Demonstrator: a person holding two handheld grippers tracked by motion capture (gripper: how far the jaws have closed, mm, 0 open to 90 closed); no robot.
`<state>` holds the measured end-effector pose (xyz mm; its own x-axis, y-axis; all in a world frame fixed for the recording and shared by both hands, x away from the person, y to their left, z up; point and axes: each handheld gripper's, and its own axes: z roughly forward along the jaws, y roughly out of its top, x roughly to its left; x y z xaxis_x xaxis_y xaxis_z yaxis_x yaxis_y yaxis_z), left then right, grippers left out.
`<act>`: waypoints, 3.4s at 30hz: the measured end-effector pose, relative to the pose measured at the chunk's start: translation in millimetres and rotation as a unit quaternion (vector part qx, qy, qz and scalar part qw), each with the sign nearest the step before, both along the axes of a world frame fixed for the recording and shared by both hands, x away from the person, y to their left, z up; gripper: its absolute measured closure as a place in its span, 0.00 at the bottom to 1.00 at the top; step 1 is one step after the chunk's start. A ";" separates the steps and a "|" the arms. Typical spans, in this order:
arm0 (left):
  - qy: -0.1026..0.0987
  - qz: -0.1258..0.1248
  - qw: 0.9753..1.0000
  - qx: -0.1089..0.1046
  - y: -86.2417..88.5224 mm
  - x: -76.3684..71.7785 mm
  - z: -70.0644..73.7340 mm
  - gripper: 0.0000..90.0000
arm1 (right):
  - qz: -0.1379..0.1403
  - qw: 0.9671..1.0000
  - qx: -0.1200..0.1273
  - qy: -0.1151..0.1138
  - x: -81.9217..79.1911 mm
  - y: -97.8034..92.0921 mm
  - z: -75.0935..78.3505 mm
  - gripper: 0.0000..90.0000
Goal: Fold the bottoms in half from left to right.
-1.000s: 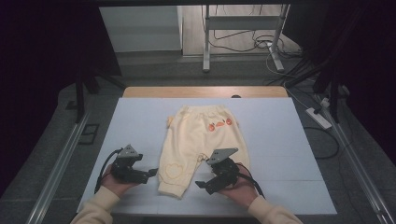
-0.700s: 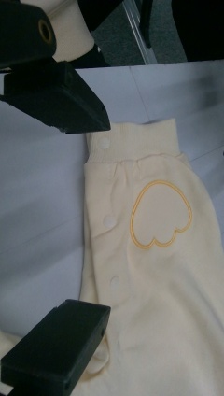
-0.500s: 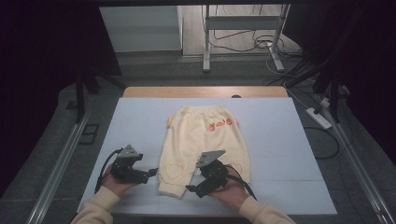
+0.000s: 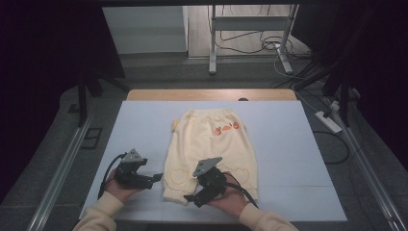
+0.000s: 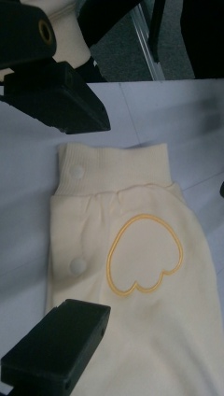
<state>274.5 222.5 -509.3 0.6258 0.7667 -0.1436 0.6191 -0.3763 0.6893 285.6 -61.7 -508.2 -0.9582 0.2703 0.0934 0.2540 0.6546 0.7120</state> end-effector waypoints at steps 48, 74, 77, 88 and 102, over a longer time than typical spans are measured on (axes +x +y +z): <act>0.003 0.008 1.000 0.003 2.6 2.7 -3.2 0.13 | 0.042 0.994 -0.070 -0.079 -17.9 70.6 -24.9 0.36; -0.009 0.008 1.000 0.004 -5.4 25.2 9.2 0.15 | 0.034 0.996 -0.061 -0.058 -9.0 55.7 -9.9 0.87; -0.013 0.004 1.000 0.016 -10.3 29.3 12.0 0.15 | 0.038 0.996 -0.061 -0.055 -9.6 54.5 -8.6 0.87; -0.014 -0.007 1.000 0.026 -26.8 55.2 18.2 0.16 | 0.040 0.996 -0.053 -0.060 -13.0 53.6 -7.8 0.87; -0.007 -0.006 0.999 0.035 -40.9 87.7 19.7 0.17 | 0.041 0.996 -0.054 -0.059 -13.3 52.3 -8.3 0.87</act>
